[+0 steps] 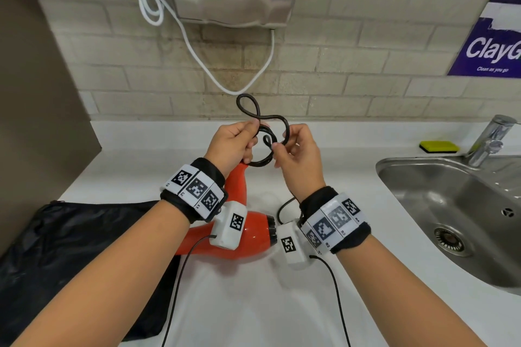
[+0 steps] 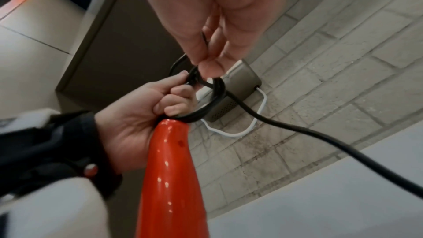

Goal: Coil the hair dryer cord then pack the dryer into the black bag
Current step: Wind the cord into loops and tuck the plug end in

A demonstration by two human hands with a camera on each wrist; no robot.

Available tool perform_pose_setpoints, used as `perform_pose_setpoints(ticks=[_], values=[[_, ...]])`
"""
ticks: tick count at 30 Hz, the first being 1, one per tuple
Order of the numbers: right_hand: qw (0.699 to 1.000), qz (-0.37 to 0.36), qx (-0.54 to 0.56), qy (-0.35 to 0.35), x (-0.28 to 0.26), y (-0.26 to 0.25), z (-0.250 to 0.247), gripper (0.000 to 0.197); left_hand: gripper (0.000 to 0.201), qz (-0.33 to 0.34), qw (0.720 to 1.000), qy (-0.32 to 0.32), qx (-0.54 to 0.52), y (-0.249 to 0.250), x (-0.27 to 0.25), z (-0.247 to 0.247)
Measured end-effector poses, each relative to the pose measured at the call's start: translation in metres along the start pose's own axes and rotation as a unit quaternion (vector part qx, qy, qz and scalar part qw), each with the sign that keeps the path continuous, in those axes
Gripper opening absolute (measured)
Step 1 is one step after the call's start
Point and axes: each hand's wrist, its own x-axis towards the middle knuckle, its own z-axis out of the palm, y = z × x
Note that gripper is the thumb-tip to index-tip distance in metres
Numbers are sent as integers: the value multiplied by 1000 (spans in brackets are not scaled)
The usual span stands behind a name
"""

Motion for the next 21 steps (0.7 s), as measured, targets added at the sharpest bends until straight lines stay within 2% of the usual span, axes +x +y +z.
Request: perform_pose_setpoints(ticks=[3,5,9,11,14,17,21], values=[[988,-39,-146,-39,2,-1,6,27,29,7,1000,-18,10,3,-4,5],[979,-34,-202,-15,3,0,8,29,31,0,999,-40,10,4,-6,7],[984,-25,-165,68,11,8,7,39,33,-28,995,-97,-21,7,-8,5],[991,-26,-131,19,15,12,6,35,32,-41,991,-117,-52,7,-8,2],[991,-35,-88,-93,15,17,6,36,29,-25,991,-130,-25,5,-7,0],[985,-49,-104,-126,11,28,-1,19,28,2,992,-123,10,4,-6,-2],[980,-85,-124,-132,0,50,-13,22,29,7,994,-112,10,4,-3,-5]])
